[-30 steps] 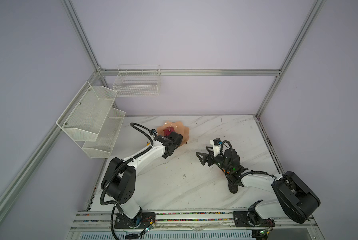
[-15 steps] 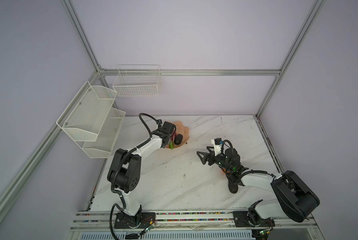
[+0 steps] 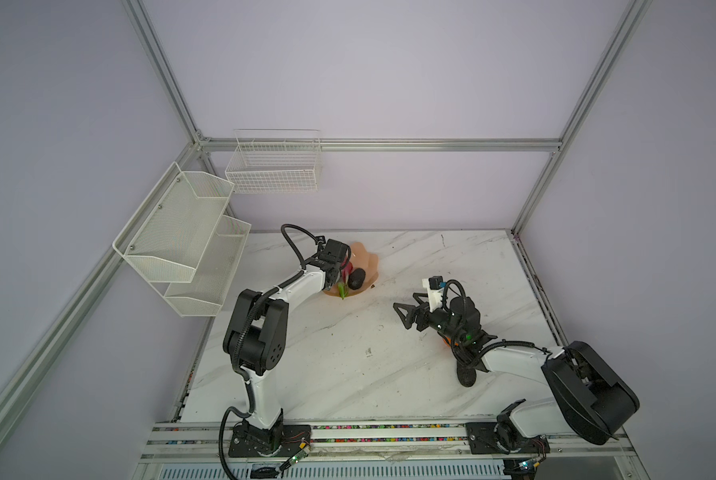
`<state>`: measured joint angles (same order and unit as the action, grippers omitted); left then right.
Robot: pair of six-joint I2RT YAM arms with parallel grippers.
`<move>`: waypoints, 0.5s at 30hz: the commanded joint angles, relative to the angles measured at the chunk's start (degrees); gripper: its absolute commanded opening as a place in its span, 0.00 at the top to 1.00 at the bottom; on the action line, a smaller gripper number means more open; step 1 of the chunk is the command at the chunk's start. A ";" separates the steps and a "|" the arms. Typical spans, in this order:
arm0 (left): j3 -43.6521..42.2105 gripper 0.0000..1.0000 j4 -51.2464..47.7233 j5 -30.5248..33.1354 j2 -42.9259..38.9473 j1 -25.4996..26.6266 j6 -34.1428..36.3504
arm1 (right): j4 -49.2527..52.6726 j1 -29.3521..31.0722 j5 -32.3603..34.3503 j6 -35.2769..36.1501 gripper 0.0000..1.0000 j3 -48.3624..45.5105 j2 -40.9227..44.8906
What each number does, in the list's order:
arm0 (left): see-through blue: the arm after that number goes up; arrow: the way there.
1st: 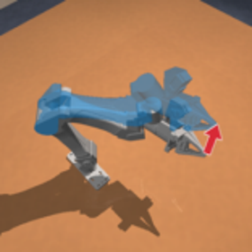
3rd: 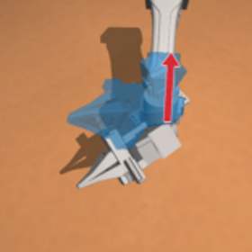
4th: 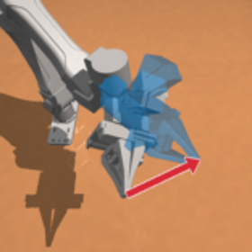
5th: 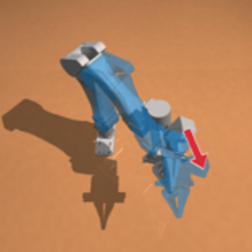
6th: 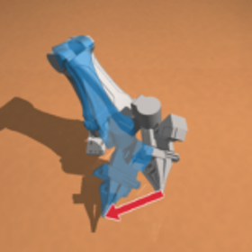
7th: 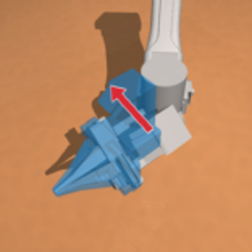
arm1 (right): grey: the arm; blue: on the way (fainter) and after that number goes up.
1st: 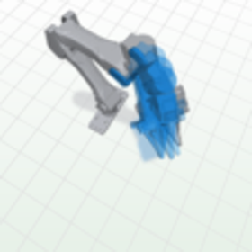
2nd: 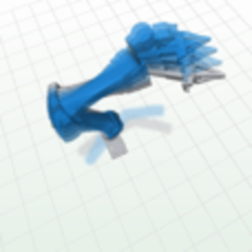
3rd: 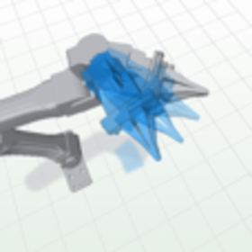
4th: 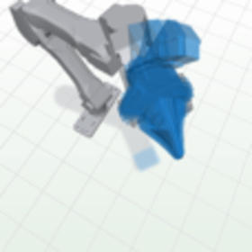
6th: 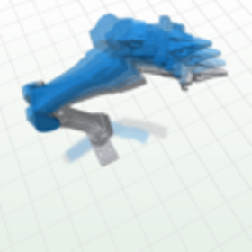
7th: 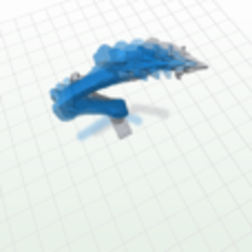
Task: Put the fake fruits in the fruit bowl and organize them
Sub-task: 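Carry the pear with the left gripper and release it into the bowl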
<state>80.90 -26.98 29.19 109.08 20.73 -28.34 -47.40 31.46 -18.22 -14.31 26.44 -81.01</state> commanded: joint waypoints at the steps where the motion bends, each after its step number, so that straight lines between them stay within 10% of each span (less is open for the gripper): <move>1: 4.48 0.42 2.02 -0.51 0.10 -0.43 -0.29 | -1.83 -0.35 -0.32 0.33 0.03 -0.07 0.31; 15: 2.87 0.19 3.34 -1.39 -2.50 -0.53 0.22 | -1.83 -0.44 0.08 0.31 0.03 -0.32 1.23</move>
<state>80.90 -26.06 28.27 109.12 20.53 -28.34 -47.40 31.46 -18.22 -14.31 26.44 -80.99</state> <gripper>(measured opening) 0.799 0.975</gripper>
